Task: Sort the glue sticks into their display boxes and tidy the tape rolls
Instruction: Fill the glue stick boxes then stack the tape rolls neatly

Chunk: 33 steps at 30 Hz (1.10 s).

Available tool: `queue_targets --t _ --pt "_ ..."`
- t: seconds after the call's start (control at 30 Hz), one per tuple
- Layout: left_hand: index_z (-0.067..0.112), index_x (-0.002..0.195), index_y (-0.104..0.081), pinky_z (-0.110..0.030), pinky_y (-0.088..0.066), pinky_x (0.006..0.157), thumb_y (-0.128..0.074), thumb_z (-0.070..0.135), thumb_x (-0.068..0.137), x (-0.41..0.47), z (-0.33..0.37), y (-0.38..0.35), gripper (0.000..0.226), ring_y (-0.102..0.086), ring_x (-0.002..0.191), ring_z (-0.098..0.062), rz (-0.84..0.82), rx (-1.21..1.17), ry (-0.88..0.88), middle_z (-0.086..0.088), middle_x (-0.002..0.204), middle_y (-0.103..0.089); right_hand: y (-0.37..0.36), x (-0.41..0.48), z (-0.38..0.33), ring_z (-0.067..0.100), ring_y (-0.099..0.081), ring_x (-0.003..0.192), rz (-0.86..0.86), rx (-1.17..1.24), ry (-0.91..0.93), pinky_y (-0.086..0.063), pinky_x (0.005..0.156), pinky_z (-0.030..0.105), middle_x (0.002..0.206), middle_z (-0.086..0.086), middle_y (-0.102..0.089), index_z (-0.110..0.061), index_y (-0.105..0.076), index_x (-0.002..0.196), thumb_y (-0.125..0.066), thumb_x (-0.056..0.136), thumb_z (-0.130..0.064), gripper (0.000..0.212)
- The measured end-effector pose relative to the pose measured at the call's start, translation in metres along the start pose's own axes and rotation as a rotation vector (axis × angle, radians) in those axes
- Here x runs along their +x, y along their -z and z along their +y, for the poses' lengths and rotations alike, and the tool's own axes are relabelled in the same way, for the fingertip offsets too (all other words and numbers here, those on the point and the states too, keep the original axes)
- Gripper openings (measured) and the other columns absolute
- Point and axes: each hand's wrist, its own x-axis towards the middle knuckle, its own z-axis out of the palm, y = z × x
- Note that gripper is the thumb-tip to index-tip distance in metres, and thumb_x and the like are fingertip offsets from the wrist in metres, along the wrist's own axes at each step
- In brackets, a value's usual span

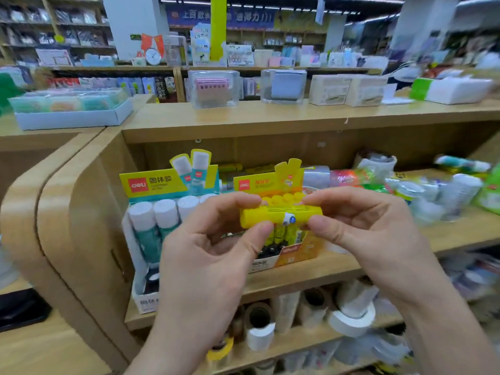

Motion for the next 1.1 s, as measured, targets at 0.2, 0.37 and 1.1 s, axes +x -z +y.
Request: queue_targets --t 0.2,0.37,1.1 --pt "0.026 0.098 -0.068 -0.017 -0.054 0.076 -0.078 0.027 0.077 0.005 -0.002 -0.023 0.023 -0.068 0.087 -0.004 0.020 0.369 -0.233 0.017 0.091 -0.071 0.025 0.002 0.018 0.021 -0.072 0.074 0.111 -0.105 0.021 -0.058 0.068 0.026 0.079 0.004 -0.075 -0.020 -0.076 0.085 -0.080 0.067 -0.011 0.021" --pt "0.016 0.108 -0.072 -0.006 -0.038 0.084 -0.070 0.006 0.081 0.014 -0.034 -0.040 0.030 -0.052 0.090 0.001 -0.044 0.987 -0.377 0.004 0.101 -0.067 0.055 0.017 0.049 0.001 -0.060 0.097 0.022 -0.762 0.238 -0.051 0.081 0.022 0.100 -0.018 -0.068 -0.027 -0.072 0.101 -0.064 0.088 -0.020 0.017" --pt "0.010 0.113 -0.071 -0.035 -0.053 0.080 -0.073 0.009 0.079 0.022 -0.090 -0.057 0.034 -0.061 0.091 -0.026 -0.132 1.262 -0.296 -0.006 0.117 -0.067 0.070 0.035 0.082 0.019 -0.057 0.096 -0.364 -0.829 0.383 -0.054 0.078 0.037 0.108 -0.001 -0.059 -0.013 -0.066 0.119 -0.050 0.078 -0.006 0.044"
